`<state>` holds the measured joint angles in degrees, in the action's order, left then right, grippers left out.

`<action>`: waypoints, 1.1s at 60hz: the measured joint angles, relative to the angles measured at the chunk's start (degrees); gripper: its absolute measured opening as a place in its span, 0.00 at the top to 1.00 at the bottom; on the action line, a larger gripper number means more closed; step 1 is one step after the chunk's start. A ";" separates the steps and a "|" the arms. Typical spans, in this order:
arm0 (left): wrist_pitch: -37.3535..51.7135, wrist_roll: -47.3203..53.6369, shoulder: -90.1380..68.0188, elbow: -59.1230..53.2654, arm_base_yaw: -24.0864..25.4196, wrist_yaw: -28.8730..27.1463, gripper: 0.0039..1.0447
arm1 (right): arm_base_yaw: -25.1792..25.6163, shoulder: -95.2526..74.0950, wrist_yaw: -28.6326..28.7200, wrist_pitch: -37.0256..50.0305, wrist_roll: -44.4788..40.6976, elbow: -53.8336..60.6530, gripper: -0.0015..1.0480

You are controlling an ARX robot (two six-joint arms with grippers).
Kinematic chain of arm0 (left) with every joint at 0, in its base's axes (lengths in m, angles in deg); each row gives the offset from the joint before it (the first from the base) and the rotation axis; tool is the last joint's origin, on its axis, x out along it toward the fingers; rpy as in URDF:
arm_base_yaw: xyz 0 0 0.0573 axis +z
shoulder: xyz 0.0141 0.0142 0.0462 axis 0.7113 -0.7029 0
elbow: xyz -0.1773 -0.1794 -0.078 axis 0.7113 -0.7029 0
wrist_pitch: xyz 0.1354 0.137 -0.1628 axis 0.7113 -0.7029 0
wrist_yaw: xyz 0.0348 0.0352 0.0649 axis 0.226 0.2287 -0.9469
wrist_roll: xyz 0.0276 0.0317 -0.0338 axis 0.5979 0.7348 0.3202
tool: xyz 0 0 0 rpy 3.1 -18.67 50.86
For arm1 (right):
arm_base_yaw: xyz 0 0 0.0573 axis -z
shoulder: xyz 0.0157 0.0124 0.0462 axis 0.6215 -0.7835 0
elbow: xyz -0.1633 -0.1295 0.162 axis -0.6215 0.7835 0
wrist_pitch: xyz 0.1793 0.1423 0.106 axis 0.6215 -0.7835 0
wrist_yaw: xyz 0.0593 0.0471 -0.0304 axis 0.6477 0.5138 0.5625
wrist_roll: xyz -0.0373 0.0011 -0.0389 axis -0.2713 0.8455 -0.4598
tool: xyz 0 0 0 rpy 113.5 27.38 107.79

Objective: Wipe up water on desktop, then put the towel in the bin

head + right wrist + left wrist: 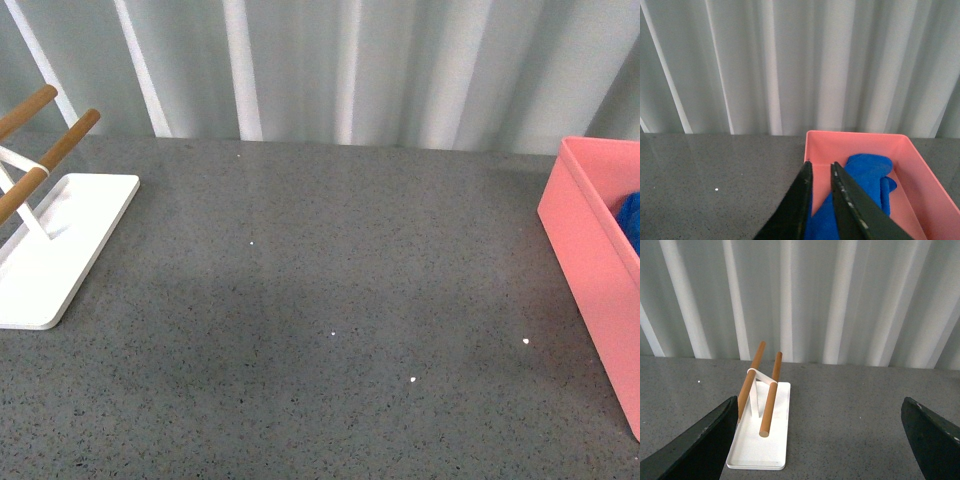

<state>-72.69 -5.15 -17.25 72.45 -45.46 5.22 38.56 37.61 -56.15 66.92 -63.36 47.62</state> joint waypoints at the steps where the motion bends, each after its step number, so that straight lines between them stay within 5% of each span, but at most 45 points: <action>1: -0.02 0.00 0.00 0.00 0.00 0.00 0.06 | 0.00 0.00 0.00 0.00 0.00 0.00 0.82; 23: -0.02 0.00 0.00 0.00 0.00 0.00 0.06 | 0.00 0.00 -0.02 0.00 0.07 0.00 0.05; 66: 0.00 0.00 0.00 0.00 0.00 0.00 0.06 | 0.00 0.00 0.00 0.00 0.04 0.00 0.07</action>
<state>-72.69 -5.15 -17.25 72.45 -45.46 5.22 38.56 37.61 -56.15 66.92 -63.32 47.62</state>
